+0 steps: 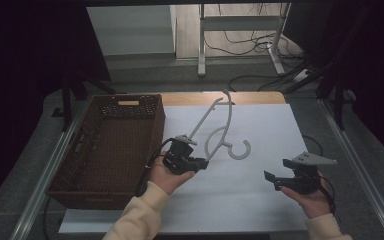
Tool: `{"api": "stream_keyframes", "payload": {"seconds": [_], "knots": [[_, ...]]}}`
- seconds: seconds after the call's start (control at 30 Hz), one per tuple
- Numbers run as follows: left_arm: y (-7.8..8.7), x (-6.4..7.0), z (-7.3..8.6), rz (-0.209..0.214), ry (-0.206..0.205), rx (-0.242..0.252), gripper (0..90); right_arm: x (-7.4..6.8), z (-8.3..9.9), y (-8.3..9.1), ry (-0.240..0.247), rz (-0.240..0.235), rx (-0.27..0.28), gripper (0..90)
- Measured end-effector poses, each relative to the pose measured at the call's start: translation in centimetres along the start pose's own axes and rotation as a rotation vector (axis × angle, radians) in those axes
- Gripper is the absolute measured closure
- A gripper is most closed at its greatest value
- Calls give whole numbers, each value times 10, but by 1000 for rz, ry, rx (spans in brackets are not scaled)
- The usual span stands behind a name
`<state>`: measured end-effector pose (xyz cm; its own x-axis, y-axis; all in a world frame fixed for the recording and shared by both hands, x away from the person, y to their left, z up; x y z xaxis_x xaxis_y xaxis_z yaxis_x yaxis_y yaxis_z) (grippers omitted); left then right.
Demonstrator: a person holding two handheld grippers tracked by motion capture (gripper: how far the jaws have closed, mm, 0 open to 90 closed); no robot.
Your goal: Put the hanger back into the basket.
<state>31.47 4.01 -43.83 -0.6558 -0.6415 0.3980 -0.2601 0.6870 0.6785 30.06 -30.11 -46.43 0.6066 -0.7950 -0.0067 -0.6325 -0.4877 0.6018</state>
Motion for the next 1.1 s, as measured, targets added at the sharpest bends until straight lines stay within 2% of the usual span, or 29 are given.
{"api": "stream_keyframes", "payload": {"seconds": [0.3,0.53,0.83,1.1], "knots": [[12,7,-6,41,-7,22,814,1,0,0,0,-1,2,155],[26,15,-14,89,-21,48,814,2,1,1,-5,2,2,155],[55,28,-26,116,-68,94,814,2,1,0,-6,0,-1,155],[83,25,-34,86,-84,130,814,3,1,-1,-5,-3,-4,155]]}}
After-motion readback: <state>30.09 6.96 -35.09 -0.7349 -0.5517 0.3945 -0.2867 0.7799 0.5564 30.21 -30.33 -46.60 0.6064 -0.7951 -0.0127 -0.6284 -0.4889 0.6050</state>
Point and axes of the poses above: each handheld gripper's, and its own axes: y roughly backward along the jaws, z roughly out of its underside, x roughly to its right, the point moved 2 cm from there along -y, roughly forward along the jaws, and after that the axes turned 4 degrees about y, right-handed, at the moved point
